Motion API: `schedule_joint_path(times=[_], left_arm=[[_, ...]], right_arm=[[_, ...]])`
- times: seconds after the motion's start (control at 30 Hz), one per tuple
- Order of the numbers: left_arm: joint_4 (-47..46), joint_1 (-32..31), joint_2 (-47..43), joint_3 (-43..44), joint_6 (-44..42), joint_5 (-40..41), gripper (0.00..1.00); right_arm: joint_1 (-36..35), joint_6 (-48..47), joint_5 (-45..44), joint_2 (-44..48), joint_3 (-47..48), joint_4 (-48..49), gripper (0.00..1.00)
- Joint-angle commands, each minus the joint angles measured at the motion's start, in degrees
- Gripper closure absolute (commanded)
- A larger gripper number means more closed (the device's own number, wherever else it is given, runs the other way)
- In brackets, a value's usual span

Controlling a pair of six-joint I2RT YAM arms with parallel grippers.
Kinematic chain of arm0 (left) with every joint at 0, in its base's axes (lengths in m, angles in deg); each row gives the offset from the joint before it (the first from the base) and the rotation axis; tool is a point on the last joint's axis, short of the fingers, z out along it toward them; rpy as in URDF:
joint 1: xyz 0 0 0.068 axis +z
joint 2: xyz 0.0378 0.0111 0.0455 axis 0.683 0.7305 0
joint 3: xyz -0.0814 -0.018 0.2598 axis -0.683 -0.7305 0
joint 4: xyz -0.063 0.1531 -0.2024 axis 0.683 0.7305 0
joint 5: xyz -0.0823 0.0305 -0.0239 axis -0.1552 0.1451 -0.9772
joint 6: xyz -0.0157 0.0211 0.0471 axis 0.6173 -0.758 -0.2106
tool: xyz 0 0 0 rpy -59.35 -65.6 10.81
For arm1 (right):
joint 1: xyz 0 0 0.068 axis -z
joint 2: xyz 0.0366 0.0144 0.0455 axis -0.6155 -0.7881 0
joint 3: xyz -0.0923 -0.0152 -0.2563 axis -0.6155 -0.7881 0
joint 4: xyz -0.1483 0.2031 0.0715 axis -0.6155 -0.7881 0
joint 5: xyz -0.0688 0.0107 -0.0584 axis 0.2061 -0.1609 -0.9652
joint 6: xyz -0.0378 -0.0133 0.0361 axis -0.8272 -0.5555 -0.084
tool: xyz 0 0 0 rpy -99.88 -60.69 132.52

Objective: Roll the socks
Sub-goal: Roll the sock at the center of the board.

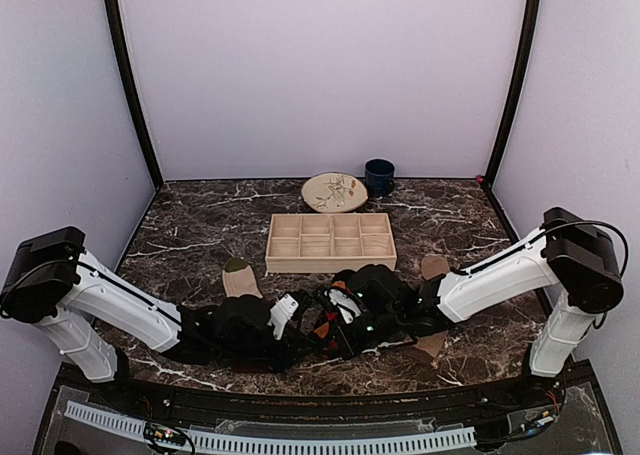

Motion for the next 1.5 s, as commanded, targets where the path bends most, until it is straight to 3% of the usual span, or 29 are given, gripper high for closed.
schedule_joint_path(times=[0.0, 0.37, 0.9, 1.47], left_arm=[[12.4, -0.3, 0.7, 0.7, -5.0, 11.3, 0.70], [11.2, -1.1, -4.7, -2.5, -5.0, 11.6, 0.72], [11.1, -1.3, 0.4, -0.9, -5.5, 12.7, 0.75], [14.8, -1.3, 9.5, 7.5, -8.2, 16.9, 0.74]], right_arm=[[1.5, 2.7, 2.5, 0.1, -1.6, 4.3, 1.00], [2.8, 4.4, 3.0, -0.6, -3.4, 6.0, 0.99], [5.0, 7.7, 5.4, -1.0, -5.6, 9.6, 1.00], [5.8, 9.7, 7.2, -1.5, -7.0, 12.8, 1.00]])
